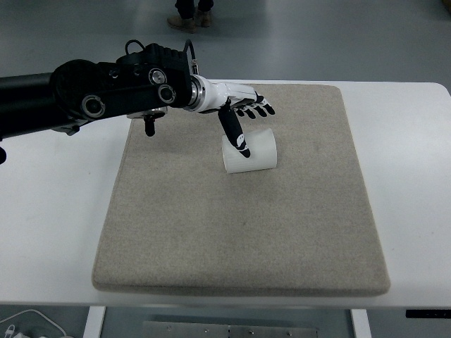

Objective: Flip white cup upright
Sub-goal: 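Lower the left hand and close fingers around the cup's body, then lift the cup with the left hand and rotate it open end up, then lower the upright cup onto the pad with the left hand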

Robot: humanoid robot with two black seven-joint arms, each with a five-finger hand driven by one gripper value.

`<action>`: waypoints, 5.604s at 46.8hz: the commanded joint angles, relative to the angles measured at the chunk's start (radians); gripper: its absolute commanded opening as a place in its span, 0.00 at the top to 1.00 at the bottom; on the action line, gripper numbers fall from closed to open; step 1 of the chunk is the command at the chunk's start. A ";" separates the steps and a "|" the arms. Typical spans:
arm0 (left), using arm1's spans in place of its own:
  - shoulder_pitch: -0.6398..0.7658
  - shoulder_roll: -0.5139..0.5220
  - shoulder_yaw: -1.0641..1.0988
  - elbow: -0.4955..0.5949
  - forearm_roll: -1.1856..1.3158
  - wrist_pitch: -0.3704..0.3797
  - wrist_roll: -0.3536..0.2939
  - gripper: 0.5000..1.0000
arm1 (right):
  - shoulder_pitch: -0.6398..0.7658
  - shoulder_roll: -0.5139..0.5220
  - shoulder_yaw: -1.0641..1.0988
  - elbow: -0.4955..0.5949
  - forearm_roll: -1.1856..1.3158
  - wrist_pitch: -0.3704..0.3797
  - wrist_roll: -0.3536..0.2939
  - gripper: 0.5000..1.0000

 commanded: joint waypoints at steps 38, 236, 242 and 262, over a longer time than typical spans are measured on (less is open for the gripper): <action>0.051 -0.127 0.022 0.119 0.015 0.026 0.000 0.03 | 0.000 0.000 0.000 0.000 0.000 0.000 0.000 0.14; 0.675 -0.092 -0.729 0.516 0.113 0.029 -0.835 0.82 | 0.000 0.000 0.003 0.000 0.002 0.006 0.000 0.14; 0.683 -0.089 -0.729 0.510 0.115 0.027 -0.835 0.82 | 0.000 0.000 0.003 0.000 0.003 0.005 0.000 0.14; 0.717 -0.092 -0.728 0.504 0.119 0.021 -0.835 0.80 | 0.000 0.000 0.005 0.000 0.003 0.005 0.000 0.14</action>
